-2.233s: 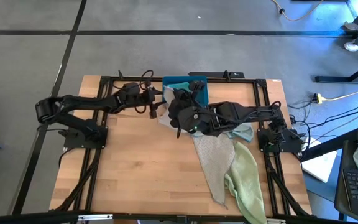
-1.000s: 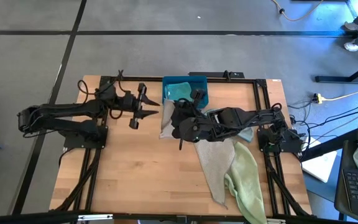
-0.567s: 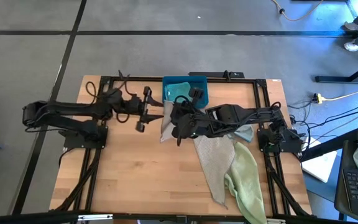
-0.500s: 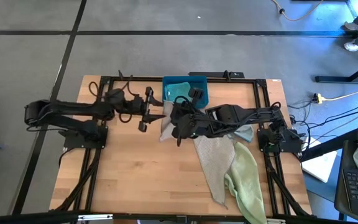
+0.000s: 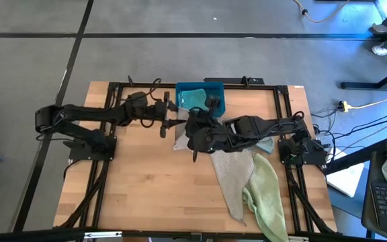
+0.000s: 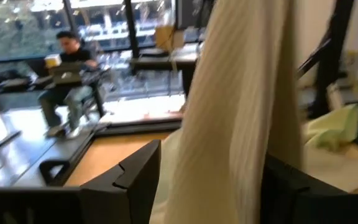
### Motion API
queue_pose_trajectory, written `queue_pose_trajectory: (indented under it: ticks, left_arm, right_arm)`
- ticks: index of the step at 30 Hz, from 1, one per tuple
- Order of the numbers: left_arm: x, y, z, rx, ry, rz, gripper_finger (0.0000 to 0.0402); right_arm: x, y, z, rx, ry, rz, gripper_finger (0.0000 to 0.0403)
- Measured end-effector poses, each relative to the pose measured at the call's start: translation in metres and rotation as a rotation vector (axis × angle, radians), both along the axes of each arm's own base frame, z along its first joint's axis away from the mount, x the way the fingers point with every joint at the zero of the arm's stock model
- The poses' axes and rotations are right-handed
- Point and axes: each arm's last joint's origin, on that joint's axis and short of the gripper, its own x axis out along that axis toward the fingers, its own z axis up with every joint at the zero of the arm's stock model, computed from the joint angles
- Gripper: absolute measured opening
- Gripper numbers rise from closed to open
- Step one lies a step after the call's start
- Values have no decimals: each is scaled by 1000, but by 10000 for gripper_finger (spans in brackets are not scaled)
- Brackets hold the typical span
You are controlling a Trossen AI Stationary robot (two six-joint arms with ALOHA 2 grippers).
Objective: Fold microfiber towels
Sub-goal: Fold the left gray towel
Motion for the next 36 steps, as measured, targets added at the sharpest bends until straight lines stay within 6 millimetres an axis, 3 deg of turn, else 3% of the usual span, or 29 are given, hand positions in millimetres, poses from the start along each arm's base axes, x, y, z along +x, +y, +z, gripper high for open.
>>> queue_pose_trajectory:
  ticks: [7, 17, 27, 31, 36]
  left_arm:
    - [-1, 12, -12, 3, 79, 27, 196]
    - [19, 23, -55, 29, 188, 19, 196]
    - [20, 27, -56, 29, 168, -3, 194]
    - [19, 28, -58, 38, 182, -18, 161]
    - [15, 33, -60, 16, 190, -92, 59]
  right_arm:
    - [-2, 6, 1, -52, 3, -13, 8]
    - [-2, 7, 2, -61, -2, -15, 8]
    - [-2, 6, 2, -88, 20, -13, 8]
    - [-2, 6, 2, -95, 23, -17, 8]
    - [-2, 6, 3, -110, 23, -31, 8]
